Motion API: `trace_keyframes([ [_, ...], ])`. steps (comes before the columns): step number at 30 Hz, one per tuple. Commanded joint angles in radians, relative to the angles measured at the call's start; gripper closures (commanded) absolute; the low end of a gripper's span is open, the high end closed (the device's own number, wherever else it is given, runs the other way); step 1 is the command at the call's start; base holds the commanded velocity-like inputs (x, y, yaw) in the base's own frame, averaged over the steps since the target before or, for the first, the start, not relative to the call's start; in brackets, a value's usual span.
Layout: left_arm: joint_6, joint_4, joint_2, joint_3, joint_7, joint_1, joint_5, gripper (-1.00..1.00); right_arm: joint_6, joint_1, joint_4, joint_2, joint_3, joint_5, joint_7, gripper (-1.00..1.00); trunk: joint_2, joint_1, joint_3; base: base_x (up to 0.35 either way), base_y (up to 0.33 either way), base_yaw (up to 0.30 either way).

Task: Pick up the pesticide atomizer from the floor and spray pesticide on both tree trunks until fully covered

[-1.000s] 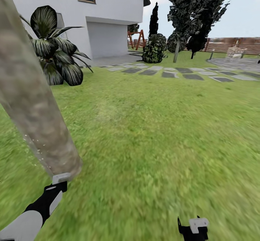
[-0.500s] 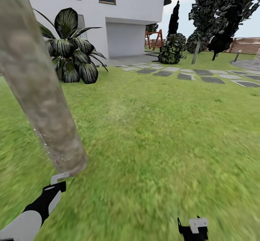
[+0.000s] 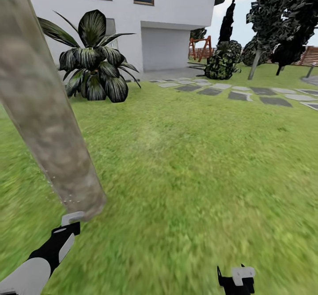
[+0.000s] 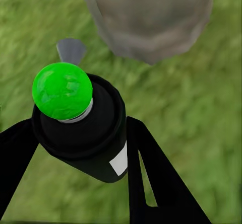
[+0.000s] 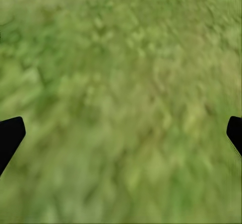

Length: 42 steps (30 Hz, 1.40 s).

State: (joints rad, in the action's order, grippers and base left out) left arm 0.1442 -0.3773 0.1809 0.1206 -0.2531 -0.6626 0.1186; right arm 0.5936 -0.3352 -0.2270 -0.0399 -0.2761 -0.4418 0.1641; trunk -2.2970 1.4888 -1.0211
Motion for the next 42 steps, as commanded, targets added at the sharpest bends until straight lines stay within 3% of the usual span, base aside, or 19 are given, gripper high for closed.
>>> trace_keyframes([
  [1, 0.000, 0.000, 0.000, 0.000, 0.000, 0.000, 0.000, 1.00, 0.000, 0.000, 0.000, 0.000, 0.000, 0.000, 0.000, -1.00, 0.000, 0.000, 0.000, 0.184, -0.217, 0.276],
  [12, 0.000, 0.000, 0.000, 0.001, 0.000, 0.000, 0.000, 1.00, 0.000, -0.001, 0.000, 0.000, 0.000, 0.000, 0.000, -1.00, 0.000, 0.000, 0.000, 0.177, -0.226, 0.278],
  [22, 0.000, 0.000, 0.000, 0.001, 0.000, 0.000, 0.000, 1.00, 0.000, 0.000, 0.000, 0.000, 0.000, 0.000, 0.000, -1.00, 0.000, 0.000, 0.000, 0.160, -0.235, 0.079],
  [42, 0.000, 0.000, -0.001, 0.001, 0.000, 0.000, 0.000, 1.00, 0.000, -0.001, 0.000, 0.000, 0.000, 0.001, 0.000, -1.00, 0.000, 0.000, 0.000, 0.161, -0.239, 0.276],
])
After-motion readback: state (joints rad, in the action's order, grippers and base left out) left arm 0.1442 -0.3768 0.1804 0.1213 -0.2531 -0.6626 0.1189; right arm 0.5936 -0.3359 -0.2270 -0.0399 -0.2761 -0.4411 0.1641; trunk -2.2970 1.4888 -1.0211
